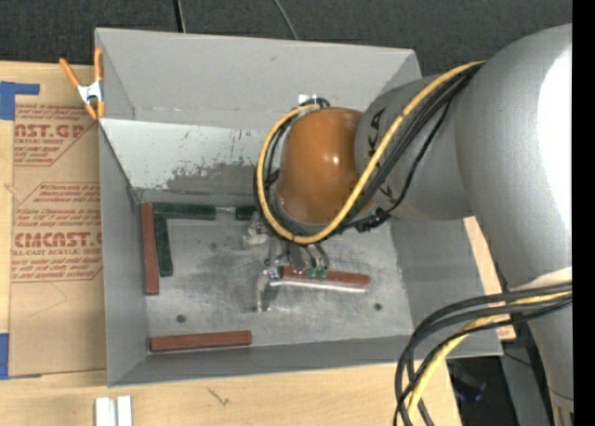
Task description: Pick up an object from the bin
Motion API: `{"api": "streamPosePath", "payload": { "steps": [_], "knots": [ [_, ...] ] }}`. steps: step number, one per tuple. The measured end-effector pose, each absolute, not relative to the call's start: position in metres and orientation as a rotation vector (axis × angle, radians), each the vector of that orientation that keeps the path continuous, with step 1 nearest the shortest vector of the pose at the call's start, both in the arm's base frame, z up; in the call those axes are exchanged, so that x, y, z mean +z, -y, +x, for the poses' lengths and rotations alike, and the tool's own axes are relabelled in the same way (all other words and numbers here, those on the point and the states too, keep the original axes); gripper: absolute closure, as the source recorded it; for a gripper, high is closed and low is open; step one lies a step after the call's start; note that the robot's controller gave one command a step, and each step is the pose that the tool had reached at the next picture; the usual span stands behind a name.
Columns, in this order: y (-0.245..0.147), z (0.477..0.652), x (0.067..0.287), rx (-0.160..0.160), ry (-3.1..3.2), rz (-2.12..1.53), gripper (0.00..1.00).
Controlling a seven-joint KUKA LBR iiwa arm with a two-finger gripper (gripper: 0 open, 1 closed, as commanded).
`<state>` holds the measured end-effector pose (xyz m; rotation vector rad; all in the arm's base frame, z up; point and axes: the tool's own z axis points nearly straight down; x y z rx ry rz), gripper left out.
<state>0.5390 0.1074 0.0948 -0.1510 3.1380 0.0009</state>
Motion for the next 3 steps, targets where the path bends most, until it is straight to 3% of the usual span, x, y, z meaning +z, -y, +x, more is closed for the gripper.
{"api": "streamPosePath", "payload": {
  "steps": [1,2,3],
  "knots": [
    [-0.103,0.545,0.085,-0.001,-3.118,-0.324,0.0],
    [-0.053,0.595,0.08,0.001,-3.096,-0.489,1.0],
    [-0.053,0.593,0.077,0.003,-3.098,-0.489,0.0]
  ]
}}
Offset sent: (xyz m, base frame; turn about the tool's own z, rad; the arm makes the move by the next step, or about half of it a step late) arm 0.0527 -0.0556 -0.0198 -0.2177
